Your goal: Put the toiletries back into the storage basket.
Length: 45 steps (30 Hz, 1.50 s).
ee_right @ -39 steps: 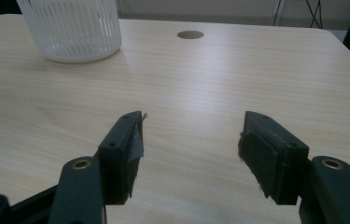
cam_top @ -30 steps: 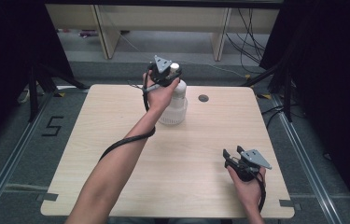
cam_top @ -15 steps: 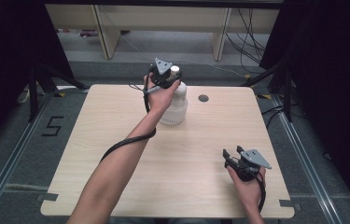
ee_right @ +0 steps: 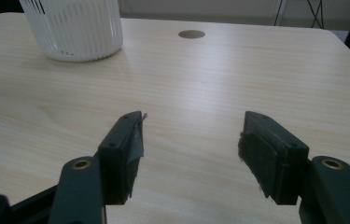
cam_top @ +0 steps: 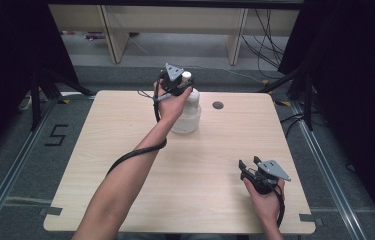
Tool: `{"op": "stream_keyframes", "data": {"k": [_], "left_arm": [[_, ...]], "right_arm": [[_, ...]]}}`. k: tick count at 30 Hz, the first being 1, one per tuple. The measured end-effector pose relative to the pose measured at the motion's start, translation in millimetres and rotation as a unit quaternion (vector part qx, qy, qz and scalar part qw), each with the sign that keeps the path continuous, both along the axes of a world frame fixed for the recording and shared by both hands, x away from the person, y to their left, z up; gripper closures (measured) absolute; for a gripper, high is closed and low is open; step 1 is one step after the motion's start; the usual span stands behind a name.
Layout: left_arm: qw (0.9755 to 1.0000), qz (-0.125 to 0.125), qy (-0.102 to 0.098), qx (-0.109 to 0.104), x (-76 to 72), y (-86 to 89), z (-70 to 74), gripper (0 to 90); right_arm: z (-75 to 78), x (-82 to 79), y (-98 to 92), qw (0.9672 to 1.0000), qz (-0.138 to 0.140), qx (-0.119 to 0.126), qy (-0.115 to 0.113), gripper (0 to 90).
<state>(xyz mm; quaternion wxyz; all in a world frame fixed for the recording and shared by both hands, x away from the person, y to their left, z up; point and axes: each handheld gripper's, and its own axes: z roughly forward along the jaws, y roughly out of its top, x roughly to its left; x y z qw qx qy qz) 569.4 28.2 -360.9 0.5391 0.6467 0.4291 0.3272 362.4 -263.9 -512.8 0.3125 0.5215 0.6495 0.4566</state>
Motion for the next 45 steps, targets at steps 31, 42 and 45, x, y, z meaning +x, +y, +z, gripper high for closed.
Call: {"op": "stream_keyframes", "data": {"k": [31,42,45], "left_arm": [[0.9999,0.003,0.013,-0.002,-8.6,-0.3,2.7,42.2],[0.9999,0.003,0.016,-0.005,-11.1,5.3,1.3,41.1],[0.9998,0.001,0.018,-0.003,-12.6,6.6,0.5,40.8]], "right_arm": [[0.1,0.7,-0.7,1.0,0.001,-0.003,0.002,39.7],[0.1,2.1,-1.8,0.9998,0.008,-0.017,-0.002,39.7],[0.2,2.0,-1.8,0.9999,0.01,-0.013,-0.001,39.7]]}}
